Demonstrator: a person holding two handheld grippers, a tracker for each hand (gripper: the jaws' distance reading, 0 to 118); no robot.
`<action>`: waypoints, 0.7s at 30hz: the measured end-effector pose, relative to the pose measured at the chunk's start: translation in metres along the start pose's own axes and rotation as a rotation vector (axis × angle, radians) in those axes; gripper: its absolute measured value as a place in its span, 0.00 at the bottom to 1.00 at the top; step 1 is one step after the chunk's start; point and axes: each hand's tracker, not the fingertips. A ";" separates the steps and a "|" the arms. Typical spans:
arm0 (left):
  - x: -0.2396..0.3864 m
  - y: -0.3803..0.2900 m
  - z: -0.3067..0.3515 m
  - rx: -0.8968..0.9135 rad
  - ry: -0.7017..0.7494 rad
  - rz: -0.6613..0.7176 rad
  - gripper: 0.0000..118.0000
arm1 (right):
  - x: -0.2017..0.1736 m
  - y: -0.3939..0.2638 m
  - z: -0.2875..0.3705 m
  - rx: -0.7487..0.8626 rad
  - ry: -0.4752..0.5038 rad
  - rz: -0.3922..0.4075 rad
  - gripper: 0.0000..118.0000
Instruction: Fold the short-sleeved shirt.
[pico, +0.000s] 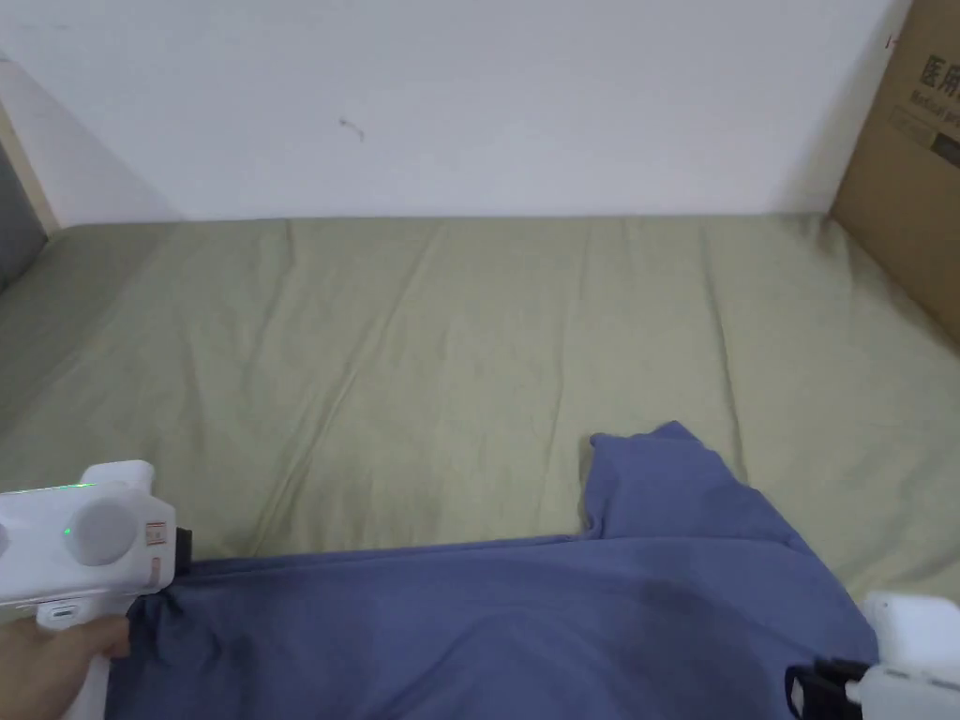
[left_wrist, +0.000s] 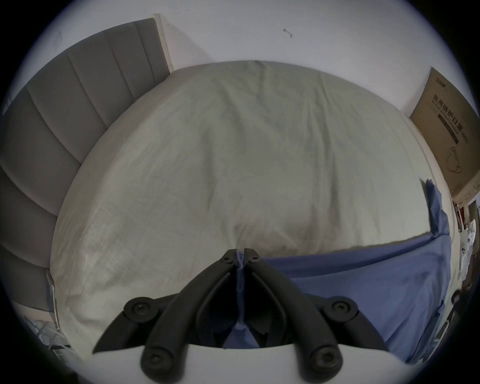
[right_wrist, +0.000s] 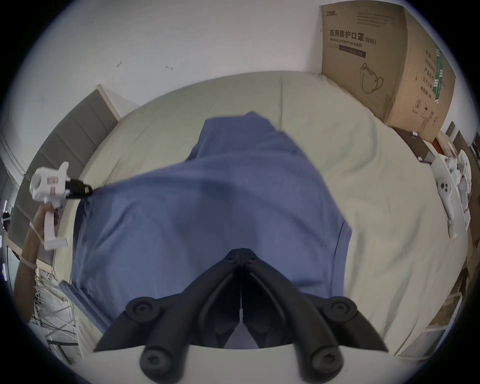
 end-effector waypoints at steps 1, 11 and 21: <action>-0.001 0.000 0.009 0.023 -0.008 -0.001 0.01 | 0.008 0.016 -0.003 0.017 0.015 -0.008 0.00; -0.003 -0.001 0.057 0.136 -0.043 -0.014 0.01 | 0.066 0.152 -0.112 -0.165 -0.042 -0.075 0.86; -0.004 0.001 0.060 0.149 -0.041 -0.017 0.01 | 0.045 0.146 -0.157 -0.285 -0.133 0.087 0.45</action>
